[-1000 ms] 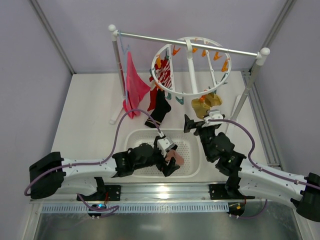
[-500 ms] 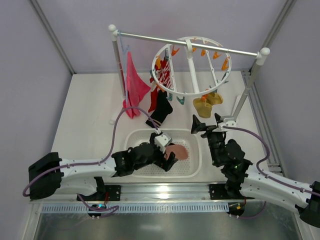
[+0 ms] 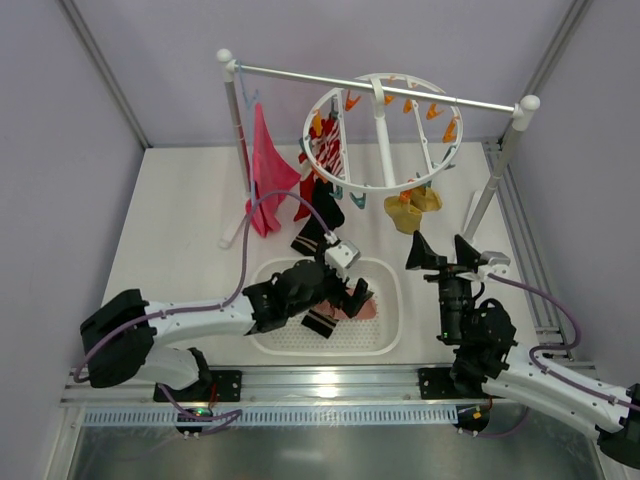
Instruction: Remove the socks clipped to the hanger
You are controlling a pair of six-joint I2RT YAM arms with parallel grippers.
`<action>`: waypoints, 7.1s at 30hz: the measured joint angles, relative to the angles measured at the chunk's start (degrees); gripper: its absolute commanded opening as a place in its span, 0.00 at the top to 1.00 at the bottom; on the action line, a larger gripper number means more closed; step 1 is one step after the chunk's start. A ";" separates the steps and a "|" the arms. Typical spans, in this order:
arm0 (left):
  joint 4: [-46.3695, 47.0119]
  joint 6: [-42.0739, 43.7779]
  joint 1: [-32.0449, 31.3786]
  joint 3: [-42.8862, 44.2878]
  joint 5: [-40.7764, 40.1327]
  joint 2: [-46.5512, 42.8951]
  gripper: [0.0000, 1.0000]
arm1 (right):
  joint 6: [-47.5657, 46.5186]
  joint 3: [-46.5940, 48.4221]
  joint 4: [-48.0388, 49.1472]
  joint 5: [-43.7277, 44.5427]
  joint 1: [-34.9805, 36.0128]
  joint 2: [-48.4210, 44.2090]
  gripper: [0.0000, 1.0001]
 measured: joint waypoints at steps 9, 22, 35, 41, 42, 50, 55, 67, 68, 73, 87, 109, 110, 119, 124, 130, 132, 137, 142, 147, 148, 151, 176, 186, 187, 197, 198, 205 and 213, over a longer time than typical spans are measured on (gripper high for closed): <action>12.55 0.66 6.03 3.58 10.58 9.05 0.00 | -1.31 -2.99 3.26 2.23 0.00 -4.81 0.00; 35.23 0.26 7.87 8.15 13.25 20.68 0.01 | -1.49 -3.80 3.87 2.40 0.00 -7.04 0.00; 43.47 3.26 8.11 14.67 8.39 30.47 0.00 | -1.05 -4.66 2.99 1.14 0.00 -9.16 0.00; 45.57 4.22 8.15 15.87 7.61 32.22 0.00 | -0.98 -4.66 2.93 0.68 0.00 -9.14 0.00; 45.62 4.35 8.15 16.39 7.61 32.52 0.00 | -0.98 -4.66 2.91 0.63 0.00 -9.14 0.00; 47.21 4.55 8.15 18.25 7.56 34.16 0.22 | -0.94 -4.66 2.78 0.24 0.00 -9.14 0.00; 48.33 4.61 8.15 18.56 7.54 35.21 0.85 | -0.79 -4.66 2.78 0.07 0.00 -9.14 0.00; 52.92 4.66 8.17 14.80 7.63 34.88 1.00 | -0.76 -4.66 2.82 -0.94 -0.02 -8.87 0.00; 53.24 4.61 8.17 13.35 7.61 34.32 1.00 | -0.79 -4.68 2.89 -1.22 -0.02 -8.66 0.00; 53.94 4.35 8.17 6.78 7.61 30.25 1.00 | -0.68 -4.33 2.34 -5.53 0.00 -6.14 0.00; 55.60 4.98 8.17 -1.55 7.56 20.74 1.00 | 4.37 12.85 -13.09 -26.25 0.00 9.49 0.00; 55.76 6.08 8.17 -5.49 7.13 18.47 1.00 | 4.96 28.50 -24.35 -32.57 -1.60 19.41 0.03; 55.80 6.10 8.17 -5.57 7.13 18.45 1.00 | 5.11 29.44 -24.46 -32.98 -2.25 20.28 0.03; 55.76 6.23 8.17 -6.43 7.10 17.90 1.00 | 9.03 31.58 -28.44 -38.45 -9.62 26.47 0.04; 55.76 6.23 8.17 -6.60 7.10 17.44 1.00 | 10.19 32.11 -29.07 -40.72 -11.82 28.70 0.04; 55.76 6.25 8.17 -6.60 7.10 17.42 1.00 | 10.99 32.72 -29.38 -42.18 -12.63 30.91 0.11; 55.76 6.25 8.17 -6.60 7.10 17.42 1.00 | 10.97 32.72 -29.33 -42.10 -12.66 30.97 0.17; 55.78 6.25 8.17 -6.60 7.10 17.42 1.00 | 10.80 32.70 -28.28 -41.11 -12.66 30.75 0.34; 55.78 6.23 8.17 -6.60 7.13 17.42 1.00 | 10.16 32.63 -26.45 -40.39 -12.68 30.34 0.66; 55.76 6.23 8.17 -6.60 7.13 17.42 1.00 | 9.38 32.63 -25.73 -39.54 -12.68 30.38 0.84; 55.76 6.23 8.17 -6.60 7.10 17.42 1.00 | 9.35 32.63 -25.51 -39.28 -12.68 30.38 0.93; 55.76 6.23 8.17 -6.60 7.13 17.42 1.00 | 9.25 32.59 -25.09 -38.93 -12.72 30.38 0.96; 44.04 6.69 3.87 -15.26 3.87 2.67 1.00 | 9.05 29.35 -20.81 -38.25 -12.72 29.14 0.28; 27.45 3.98 -3.89 -18.23 -5.90 -3.48 1.00 | 9.33 25.03 -20.79 -37.97 -12.72 25.46 0.07; 26.36 3.15 -4.24 -18.80 -6.58 -4.17 1.00 | 9.46 24.50 -20.79 -37.94 -12.74 24.87 0.07; 20.28 -1.62 -6.12 -19.21 -11.30 -2.19 0.79 | 10.82 21.33 -20.79 -37.83 -12.72 20.85 0.01; 19.63 -1.70 -6.25 -19.10 -11.56 -1.49 0.26 | 10.82 21.27 -20.81 -37.81 -12.72 20.87 0.00; 15.93 -3.13 -10.03 -16.68 -16.17 0.76 0.00 | 10.82 21.22 -20.85 -37.59 -12.72 21.00 0.00; 13.22 -3.08 -13.92 -14.93 -24.59 0.68 0.00 | 10.82 20.90 -21.11 -37.09 -12.72 20.48 0.00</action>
